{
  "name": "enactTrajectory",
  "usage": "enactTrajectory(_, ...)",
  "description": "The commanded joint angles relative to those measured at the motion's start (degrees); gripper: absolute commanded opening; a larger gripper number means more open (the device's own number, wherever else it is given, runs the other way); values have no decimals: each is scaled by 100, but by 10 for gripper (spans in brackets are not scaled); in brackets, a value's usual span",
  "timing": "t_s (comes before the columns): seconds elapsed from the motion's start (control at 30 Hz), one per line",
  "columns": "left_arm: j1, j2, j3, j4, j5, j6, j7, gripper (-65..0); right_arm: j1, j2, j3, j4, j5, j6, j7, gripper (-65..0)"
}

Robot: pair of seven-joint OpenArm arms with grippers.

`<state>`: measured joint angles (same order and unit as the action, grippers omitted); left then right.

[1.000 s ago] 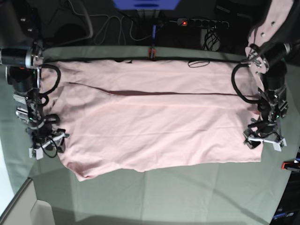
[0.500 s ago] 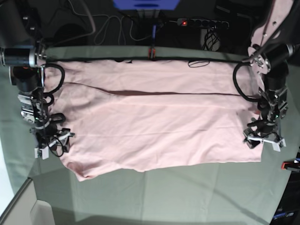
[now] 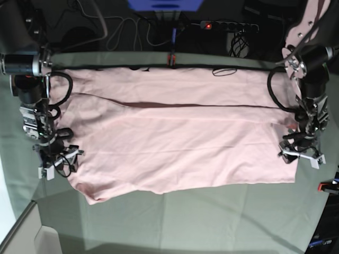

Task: Layout the t-shirt on the table in an organized manner, then fold the t-shirt properly
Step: 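Move both grippers to the shirt's side edges and grasp them, then lift the side edges with both grippers and fold toward the collar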

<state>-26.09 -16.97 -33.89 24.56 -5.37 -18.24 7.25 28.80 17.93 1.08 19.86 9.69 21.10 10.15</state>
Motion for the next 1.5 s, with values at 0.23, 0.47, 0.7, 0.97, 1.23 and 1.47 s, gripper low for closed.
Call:
enactTrajectory(0.23, -33, -83, 0, 72, -22, 96, -105, -288, 79, 66, 10, 58, 72, 4, 141, -331)
enactTrajectory(0.47, -33, -206, 17, 63, -22, 448, -105, -288, 79, 66, 10, 58, 72, 4, 141, -331)
enactTrajectory(0.7, -42, -127, 193, 63, -22, 448, -105, -288, 79, 66, 10, 58, 72, 4, 141, -331)
enactTrajectory(0.97, 28, -13, 870, 63, -66, 448, -105, -306, 79, 66, 10, 58, 72, 4, 141, -331)
enactTrajectory(1.23, 37, -57, 844, 63, -74, 448, -105, -606, 79, 66, 10, 58, 72, 4, 141, -331)
enactTrajectory(1.47, 46, -48, 844, 63, -66, 448, -105, -650, 8, -13, 10, 49, 72, 4, 141, -340)
